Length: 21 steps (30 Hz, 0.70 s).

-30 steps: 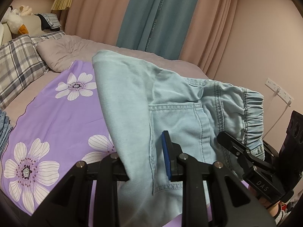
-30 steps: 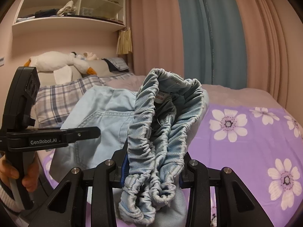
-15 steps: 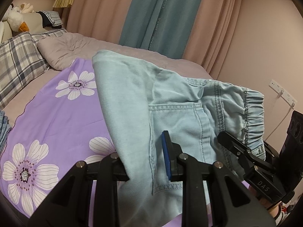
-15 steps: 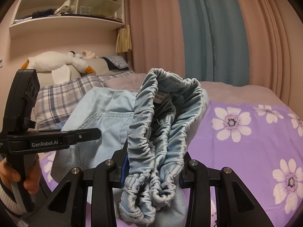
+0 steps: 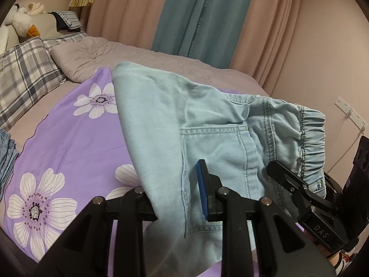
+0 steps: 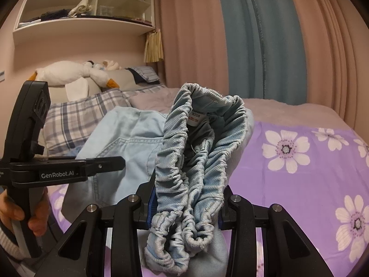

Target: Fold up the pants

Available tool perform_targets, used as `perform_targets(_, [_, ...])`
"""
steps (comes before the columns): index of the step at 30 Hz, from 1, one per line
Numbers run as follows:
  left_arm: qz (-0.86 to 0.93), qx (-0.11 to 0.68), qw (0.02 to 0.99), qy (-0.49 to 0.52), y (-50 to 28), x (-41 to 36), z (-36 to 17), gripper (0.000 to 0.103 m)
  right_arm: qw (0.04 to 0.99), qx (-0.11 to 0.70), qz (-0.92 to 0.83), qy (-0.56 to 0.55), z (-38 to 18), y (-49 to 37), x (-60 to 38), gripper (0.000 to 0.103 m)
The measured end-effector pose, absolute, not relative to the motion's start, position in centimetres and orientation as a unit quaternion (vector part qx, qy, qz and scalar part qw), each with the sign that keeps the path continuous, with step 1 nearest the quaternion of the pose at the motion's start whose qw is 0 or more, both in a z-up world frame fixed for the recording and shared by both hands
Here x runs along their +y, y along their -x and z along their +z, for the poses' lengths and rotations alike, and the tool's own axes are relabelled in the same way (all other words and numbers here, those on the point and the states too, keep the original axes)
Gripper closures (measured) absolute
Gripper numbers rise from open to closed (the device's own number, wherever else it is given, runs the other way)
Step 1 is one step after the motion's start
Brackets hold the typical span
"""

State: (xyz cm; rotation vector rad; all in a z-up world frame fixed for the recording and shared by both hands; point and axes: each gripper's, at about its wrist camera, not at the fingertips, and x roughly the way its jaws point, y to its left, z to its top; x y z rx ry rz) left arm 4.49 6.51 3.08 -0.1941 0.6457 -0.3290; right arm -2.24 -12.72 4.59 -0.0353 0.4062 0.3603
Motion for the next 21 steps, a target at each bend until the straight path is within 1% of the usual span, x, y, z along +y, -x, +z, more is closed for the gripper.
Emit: perform_targets(21, [-0.139, 0.332, 0.930, 0.079, -8.3, 6.7, 2.2, 0.080, 0.958, 0.212, 0.194, 0.012, 4.2, -0.5, -12.1, 0.063])
